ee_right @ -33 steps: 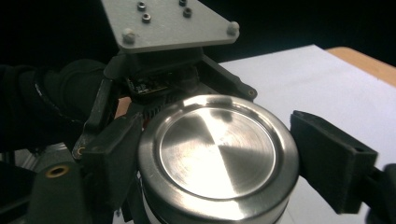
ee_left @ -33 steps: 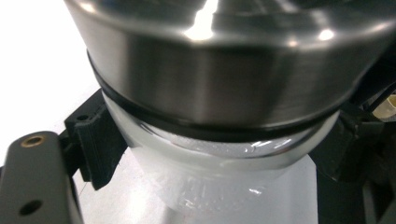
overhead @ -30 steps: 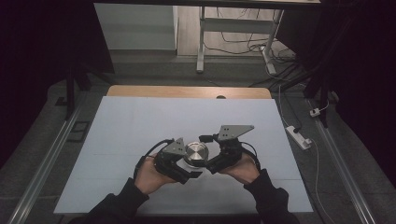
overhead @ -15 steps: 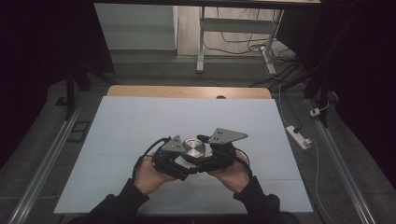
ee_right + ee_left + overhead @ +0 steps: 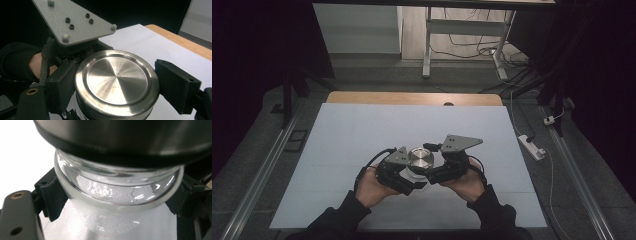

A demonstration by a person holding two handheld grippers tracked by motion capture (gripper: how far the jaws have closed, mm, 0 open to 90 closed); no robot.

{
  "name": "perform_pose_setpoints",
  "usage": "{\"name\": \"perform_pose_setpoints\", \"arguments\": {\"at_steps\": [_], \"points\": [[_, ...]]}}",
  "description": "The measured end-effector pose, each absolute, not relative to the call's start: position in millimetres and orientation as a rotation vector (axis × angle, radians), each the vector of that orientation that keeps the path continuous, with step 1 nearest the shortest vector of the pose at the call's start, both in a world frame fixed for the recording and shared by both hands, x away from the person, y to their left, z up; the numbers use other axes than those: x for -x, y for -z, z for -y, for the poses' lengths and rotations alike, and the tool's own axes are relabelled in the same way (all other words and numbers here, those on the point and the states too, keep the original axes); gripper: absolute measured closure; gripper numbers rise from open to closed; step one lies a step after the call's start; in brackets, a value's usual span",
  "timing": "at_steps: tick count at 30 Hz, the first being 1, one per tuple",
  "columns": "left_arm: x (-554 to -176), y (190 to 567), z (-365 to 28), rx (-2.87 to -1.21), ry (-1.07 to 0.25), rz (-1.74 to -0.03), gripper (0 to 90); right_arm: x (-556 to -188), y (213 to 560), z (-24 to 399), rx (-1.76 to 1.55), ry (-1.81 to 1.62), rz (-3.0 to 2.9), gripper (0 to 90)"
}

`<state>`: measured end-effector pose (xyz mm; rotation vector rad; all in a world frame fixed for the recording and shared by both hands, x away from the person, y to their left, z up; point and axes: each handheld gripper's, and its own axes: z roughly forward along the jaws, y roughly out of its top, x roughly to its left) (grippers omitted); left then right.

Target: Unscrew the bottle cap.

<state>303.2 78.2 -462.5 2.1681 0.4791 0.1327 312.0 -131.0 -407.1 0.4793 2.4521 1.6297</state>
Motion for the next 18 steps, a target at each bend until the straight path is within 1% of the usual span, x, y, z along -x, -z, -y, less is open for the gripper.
{"name": "perform_pose_setpoints", "arguments": {"at_steps": [18], "points": [[-309.2, 465.1, -86.8, -2.156, -0.168, -0.535, 15.9, -310.0, 401.6, 138.0, -0.495, -1.613, -2.420, 20.2]]}}
